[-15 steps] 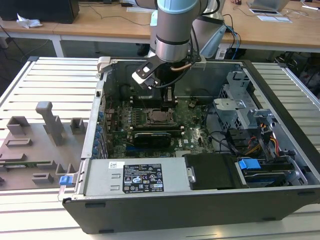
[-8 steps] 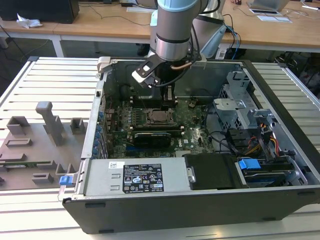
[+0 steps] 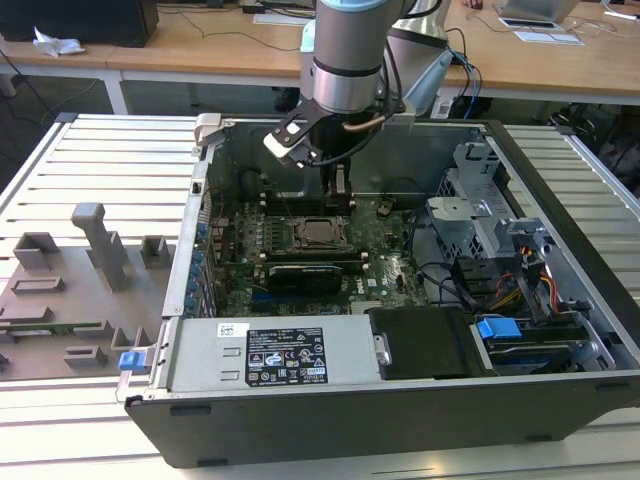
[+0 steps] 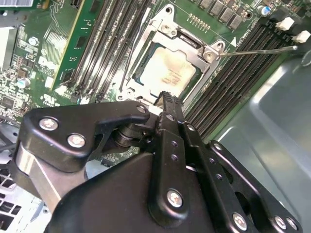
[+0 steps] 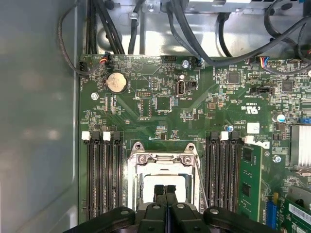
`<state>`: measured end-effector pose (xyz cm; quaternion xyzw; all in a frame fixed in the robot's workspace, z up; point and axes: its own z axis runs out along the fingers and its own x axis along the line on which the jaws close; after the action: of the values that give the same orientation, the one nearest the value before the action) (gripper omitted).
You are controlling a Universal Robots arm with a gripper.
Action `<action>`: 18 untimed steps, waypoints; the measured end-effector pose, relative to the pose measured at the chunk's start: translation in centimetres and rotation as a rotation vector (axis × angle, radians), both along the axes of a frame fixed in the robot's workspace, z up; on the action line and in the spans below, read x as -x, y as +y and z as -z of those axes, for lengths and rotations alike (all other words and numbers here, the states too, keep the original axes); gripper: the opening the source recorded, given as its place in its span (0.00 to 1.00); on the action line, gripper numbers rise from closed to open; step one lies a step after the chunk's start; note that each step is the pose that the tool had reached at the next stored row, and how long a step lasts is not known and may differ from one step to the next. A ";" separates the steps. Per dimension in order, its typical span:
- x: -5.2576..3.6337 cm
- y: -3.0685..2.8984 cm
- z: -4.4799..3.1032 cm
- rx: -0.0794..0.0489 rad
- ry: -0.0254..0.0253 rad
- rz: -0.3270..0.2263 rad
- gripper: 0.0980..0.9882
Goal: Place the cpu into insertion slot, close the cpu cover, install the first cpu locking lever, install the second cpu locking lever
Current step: 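Close the cpu cover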
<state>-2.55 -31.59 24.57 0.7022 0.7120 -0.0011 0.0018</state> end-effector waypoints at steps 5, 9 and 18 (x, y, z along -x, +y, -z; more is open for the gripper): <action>0.00 0.00 -0.78 0.000 0.0000 0.000 0.01; 0.00 0.00 -1.06 0.000 0.0000 0.000 0.01; 0.00 0.00 -1.68 0.000 0.0000 -0.002 0.01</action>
<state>-2.55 -31.59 26.25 0.7016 0.7126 -0.0011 0.0018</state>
